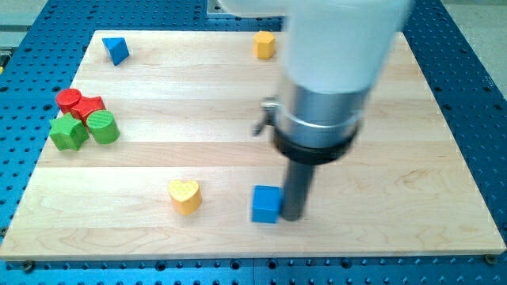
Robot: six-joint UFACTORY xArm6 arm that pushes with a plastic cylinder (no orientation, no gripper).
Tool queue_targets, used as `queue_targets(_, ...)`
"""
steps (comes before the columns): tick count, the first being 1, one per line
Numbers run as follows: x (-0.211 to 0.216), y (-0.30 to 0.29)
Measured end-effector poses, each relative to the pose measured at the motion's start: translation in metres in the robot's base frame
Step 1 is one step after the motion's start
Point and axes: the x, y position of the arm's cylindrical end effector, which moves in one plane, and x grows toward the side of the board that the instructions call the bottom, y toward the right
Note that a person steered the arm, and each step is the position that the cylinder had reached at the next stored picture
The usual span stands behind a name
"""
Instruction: Move the yellow heart and blue cube towards the bottom center of the board
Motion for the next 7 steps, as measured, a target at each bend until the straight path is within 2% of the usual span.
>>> queue_targets(1, 0.001, -0.05)
queue_targets(2, -0.025, -0.012)
queue_targets(3, -0.063, -0.062)
queue_targets(4, -0.056, -0.12)
queue_targets(5, -0.042, -0.145)
queue_targets(6, -0.03, -0.148)
queue_targets(7, -0.008, -0.099)
